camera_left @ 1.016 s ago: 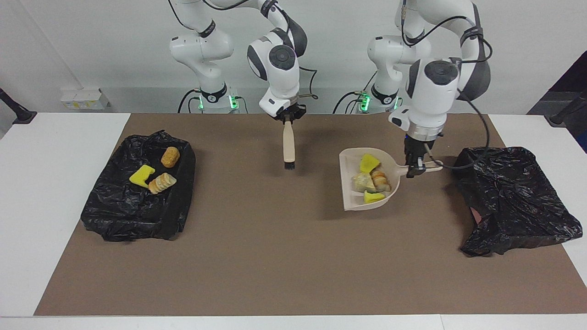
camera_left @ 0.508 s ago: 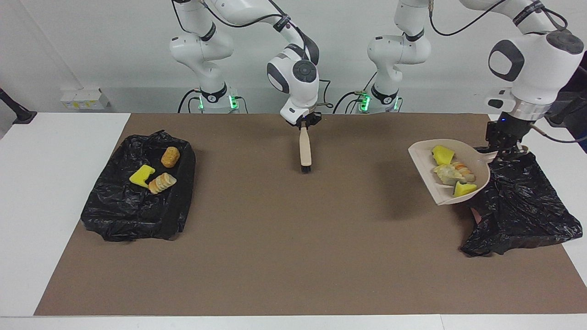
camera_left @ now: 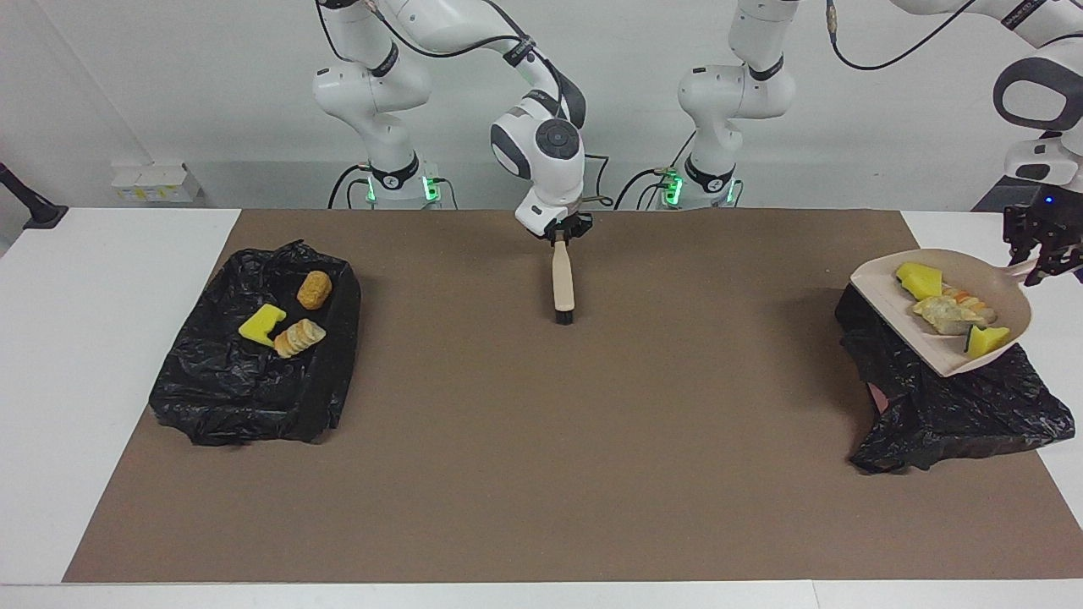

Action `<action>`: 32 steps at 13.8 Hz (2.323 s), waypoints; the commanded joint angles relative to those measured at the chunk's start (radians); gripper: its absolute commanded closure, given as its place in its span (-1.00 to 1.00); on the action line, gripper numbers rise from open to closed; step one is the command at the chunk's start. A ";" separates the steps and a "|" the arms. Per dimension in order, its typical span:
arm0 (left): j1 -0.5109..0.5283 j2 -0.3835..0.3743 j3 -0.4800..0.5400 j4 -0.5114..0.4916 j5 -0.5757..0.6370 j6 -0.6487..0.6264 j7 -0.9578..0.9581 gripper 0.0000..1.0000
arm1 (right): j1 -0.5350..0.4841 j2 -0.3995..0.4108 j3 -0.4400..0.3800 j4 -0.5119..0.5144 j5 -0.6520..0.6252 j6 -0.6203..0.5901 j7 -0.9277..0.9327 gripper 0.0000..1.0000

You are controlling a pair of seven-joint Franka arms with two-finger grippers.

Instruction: Sweep and dump trash in bin

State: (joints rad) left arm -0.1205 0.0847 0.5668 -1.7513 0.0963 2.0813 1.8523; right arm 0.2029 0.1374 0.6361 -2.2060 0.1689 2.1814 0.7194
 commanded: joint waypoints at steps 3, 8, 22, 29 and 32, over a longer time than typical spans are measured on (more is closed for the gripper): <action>0.009 0.096 0.001 0.058 0.271 0.082 -0.031 1.00 | -0.026 0.016 -0.006 0.035 -0.074 0.020 -0.034 -1.00; -0.018 0.086 -0.002 0.006 0.620 0.097 -0.209 1.00 | -0.022 0.004 -0.276 0.175 -0.199 0.009 -0.157 -1.00; -0.036 0.003 -0.281 0.107 0.964 -0.378 -0.324 1.00 | -0.088 -0.203 -0.779 0.411 -0.247 -0.432 -0.782 -1.00; -0.015 -0.014 -0.453 0.072 0.456 -0.475 -0.707 1.00 | -0.100 -0.219 -0.800 0.494 -0.212 -0.603 -0.887 -1.00; -0.015 -0.008 -0.517 0.058 0.278 -0.498 -0.925 1.00 | -0.105 -0.211 -0.803 0.499 -0.201 -0.562 -0.888 -1.00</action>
State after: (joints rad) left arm -0.1491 0.0896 0.0949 -1.6742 0.4594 1.6060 1.0465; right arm 0.1086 -0.0766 -0.1663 -1.7088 -0.0573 1.5972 -0.1607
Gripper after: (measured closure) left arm 0.683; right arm 0.000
